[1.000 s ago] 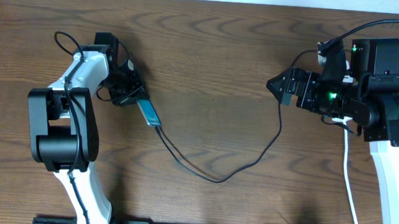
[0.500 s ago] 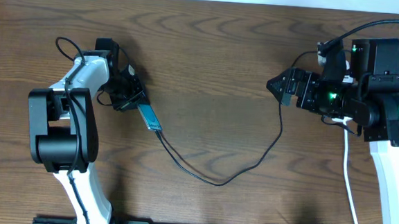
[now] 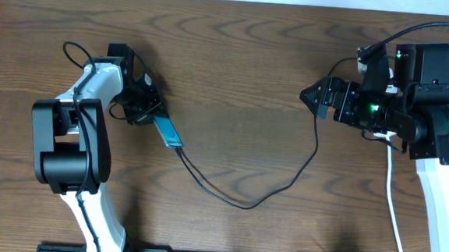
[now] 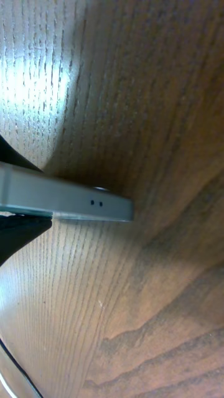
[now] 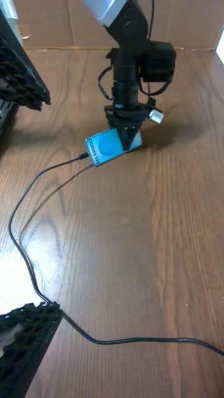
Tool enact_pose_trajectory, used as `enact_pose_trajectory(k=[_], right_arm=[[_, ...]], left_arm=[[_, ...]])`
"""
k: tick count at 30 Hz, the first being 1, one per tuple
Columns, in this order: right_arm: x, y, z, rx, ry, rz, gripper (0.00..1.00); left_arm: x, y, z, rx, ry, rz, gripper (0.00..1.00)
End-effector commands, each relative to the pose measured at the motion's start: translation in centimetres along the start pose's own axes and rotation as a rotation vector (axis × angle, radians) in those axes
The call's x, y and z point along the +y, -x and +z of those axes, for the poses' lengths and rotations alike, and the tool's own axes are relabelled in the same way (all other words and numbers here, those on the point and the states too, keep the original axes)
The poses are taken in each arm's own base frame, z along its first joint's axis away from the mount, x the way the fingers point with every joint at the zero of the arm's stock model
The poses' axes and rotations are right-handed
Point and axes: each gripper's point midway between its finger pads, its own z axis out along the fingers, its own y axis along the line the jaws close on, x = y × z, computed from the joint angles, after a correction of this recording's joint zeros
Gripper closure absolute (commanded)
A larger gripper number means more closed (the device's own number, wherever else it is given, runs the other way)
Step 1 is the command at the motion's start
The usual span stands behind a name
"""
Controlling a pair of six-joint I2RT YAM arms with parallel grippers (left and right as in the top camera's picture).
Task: Plug charger to phone and switch on socket
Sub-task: 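Tilt the phone down flat onto the table with the left gripper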
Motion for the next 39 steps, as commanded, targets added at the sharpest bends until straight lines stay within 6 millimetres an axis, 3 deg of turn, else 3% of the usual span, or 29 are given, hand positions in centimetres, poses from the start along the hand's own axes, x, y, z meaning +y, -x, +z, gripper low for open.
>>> enact_pose_trajectory(k=[1, 15, 18, 37, 39], right_arm=[[0.5, -0.1, -0.4, -0.008, 0.009, -0.027, 0.01], [0.4, -0.3, -0.4, 0.000, 0.005, -0.023, 0.01], [0.4, -0.4, -0.4, 0.002, 0.005, -0.022, 0.01], [0.4, -0.4, -0.4, 0.002, 0.005, -0.022, 0.01], [0.4, -0.4, -0.4, 0.002, 0.004, -0.022, 0.01]], left_arm=[[0.8, -0.5, 0.3, 0.014, 0.026, 0.006, 0.84], [0.9, -0.9, 0.3, 0.027, 0.031, 0.000, 0.83], [1.0, -1.1, 0.3, 0.035, 0.035, -0.005, 0.78], [1.3, -1.9, 0.2, 0.066, 0.047, -0.021, 0.77], [1.3, -1.9, 0.2, 0.066, 0.048, -0.021, 0.70]])
